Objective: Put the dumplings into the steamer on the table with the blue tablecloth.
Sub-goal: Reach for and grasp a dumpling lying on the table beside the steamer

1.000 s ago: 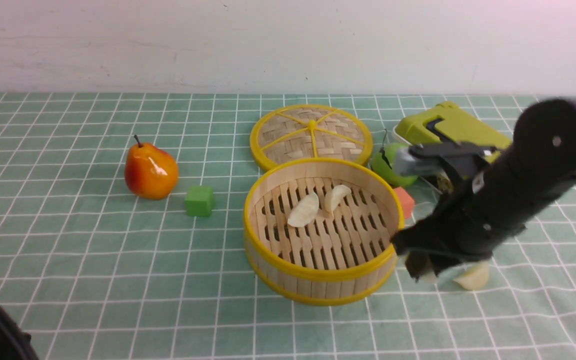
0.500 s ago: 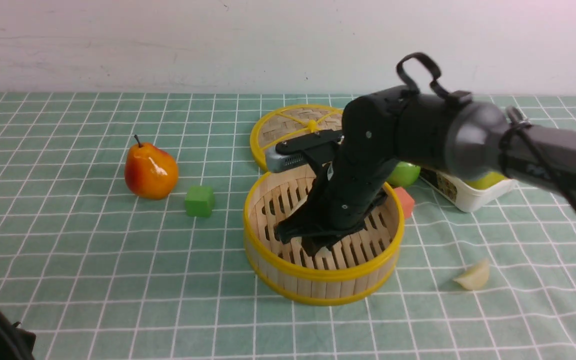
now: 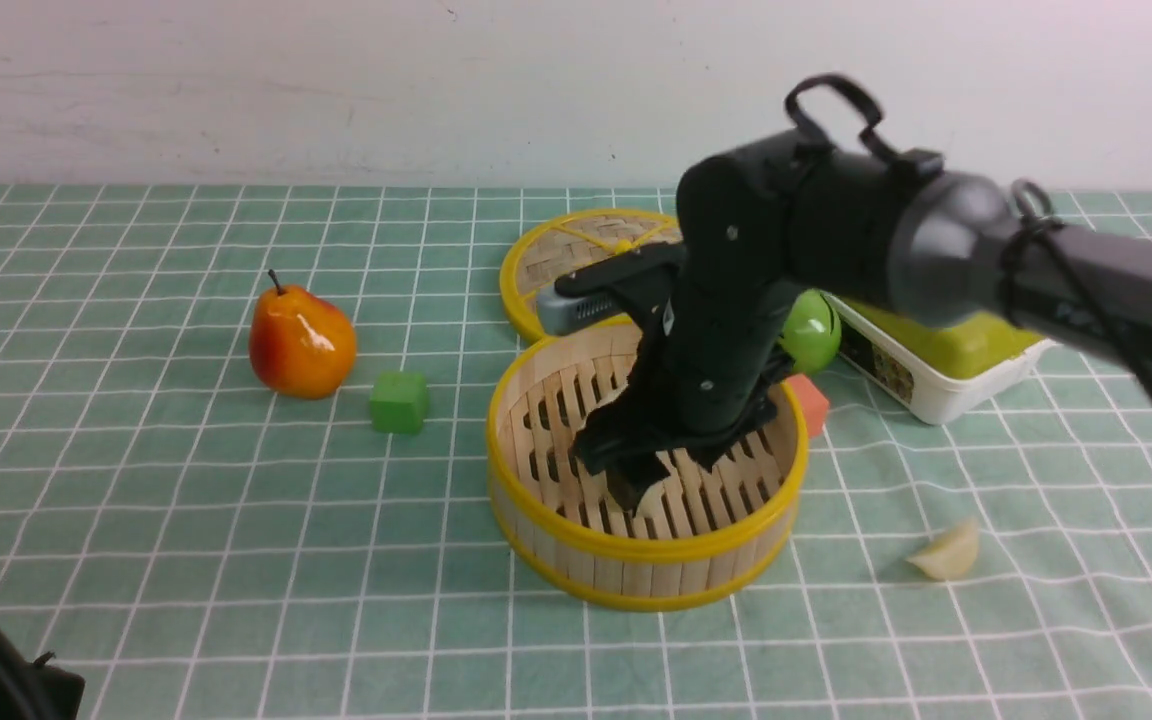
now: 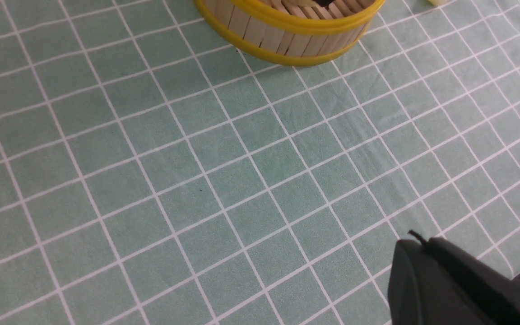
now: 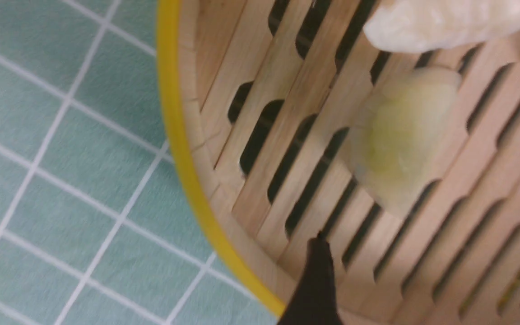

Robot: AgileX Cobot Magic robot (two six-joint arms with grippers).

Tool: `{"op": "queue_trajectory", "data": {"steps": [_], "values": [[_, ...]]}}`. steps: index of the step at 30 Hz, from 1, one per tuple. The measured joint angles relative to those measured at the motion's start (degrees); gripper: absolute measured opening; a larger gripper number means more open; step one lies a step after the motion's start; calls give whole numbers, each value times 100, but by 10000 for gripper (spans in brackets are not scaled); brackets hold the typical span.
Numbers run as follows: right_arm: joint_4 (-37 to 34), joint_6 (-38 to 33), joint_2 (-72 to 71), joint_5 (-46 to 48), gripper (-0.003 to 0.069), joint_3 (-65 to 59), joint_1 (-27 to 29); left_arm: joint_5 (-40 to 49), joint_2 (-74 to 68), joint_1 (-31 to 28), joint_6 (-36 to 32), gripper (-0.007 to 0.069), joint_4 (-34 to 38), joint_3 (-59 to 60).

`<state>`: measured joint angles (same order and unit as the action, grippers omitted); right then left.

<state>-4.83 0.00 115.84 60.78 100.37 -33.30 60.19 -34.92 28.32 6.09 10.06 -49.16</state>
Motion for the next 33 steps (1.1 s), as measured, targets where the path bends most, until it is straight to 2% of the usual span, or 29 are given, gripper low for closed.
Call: {"op": "queue_trajectory", "data": {"steps": [6,11,16,23,27,30,33], "values": [[241,-230,-883,395,563,29,162,-5,0,0,0,-11,63,0],[183,-304,-1304,611,523,-202,815,-5,0,0,0,-6,81,7],[-100,-919,-1676,661,477,-1269,1411,-5,0,0,-57,-3,86,7],[-143,-1561,-1733,224,454,-2233,1978,-5,0,0,-157,2,94,7],[-143,-1888,-1554,0,453,-2312,2135,-5,0,0,-171,6,93,7],[-143,-1653,-1330,-158,453,-2317,2187,-5,0,0,-171,8,106,7],[-54,-777,-1026,-333,453,-2323,2194,-5,0,0,-171,12,117,7]]}}
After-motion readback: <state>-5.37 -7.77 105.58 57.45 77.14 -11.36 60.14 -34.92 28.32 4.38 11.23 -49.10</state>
